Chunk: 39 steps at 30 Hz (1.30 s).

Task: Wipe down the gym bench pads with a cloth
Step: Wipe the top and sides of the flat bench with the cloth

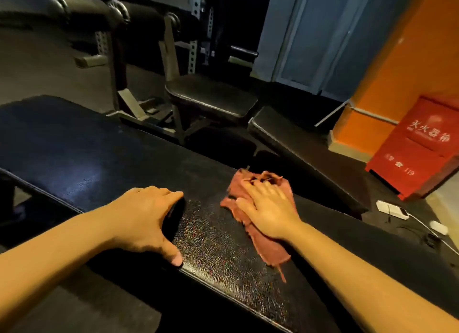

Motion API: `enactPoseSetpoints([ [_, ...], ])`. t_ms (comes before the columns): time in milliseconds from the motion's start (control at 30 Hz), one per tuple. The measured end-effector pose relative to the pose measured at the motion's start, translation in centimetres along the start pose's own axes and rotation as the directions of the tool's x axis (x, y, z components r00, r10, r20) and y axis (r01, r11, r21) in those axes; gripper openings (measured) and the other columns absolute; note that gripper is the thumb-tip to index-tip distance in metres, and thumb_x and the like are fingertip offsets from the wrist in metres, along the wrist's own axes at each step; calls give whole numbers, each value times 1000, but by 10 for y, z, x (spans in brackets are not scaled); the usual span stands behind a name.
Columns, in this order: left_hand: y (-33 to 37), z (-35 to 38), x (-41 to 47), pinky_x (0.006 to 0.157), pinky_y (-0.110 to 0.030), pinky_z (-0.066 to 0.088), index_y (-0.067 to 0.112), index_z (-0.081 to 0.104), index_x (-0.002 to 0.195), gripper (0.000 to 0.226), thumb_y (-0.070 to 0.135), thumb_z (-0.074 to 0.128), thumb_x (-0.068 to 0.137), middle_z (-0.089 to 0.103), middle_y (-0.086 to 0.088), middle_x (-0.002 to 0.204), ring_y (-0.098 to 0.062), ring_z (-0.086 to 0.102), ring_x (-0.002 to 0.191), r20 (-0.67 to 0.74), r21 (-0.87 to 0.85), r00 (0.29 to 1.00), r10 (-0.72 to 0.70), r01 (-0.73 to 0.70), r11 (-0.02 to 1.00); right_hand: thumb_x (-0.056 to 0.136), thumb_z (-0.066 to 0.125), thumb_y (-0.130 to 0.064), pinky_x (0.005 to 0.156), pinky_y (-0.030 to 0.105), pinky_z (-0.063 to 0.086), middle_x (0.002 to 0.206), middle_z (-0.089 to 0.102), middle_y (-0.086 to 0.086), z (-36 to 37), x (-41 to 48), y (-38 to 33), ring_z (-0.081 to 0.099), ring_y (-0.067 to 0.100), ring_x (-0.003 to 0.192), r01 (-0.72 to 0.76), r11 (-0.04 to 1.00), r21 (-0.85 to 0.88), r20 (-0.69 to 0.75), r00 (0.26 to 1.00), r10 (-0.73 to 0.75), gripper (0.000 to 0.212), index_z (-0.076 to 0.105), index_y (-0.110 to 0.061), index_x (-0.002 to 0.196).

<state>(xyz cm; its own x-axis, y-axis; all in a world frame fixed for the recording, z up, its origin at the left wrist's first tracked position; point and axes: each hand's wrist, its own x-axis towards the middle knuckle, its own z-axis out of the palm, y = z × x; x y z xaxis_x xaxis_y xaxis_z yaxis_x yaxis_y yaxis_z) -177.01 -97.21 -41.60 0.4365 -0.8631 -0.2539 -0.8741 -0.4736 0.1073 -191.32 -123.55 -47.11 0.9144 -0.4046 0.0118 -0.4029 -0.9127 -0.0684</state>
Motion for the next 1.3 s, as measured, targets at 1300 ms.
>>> enactPoseSetpoints([
  [1300, -35, 7, -16, 118, -31, 31, 24, 18, 160, 146, 96, 68, 43, 32, 11, 159, -12, 34, 143, -57, -17, 994, -92, 91, 996, 96, 10, -72, 123, 54, 16, 168, 18, 8, 9, -1, 31, 18, 28, 154, -422, 905, -53, 26, 906, 423, 83, 17, -22, 162],
])
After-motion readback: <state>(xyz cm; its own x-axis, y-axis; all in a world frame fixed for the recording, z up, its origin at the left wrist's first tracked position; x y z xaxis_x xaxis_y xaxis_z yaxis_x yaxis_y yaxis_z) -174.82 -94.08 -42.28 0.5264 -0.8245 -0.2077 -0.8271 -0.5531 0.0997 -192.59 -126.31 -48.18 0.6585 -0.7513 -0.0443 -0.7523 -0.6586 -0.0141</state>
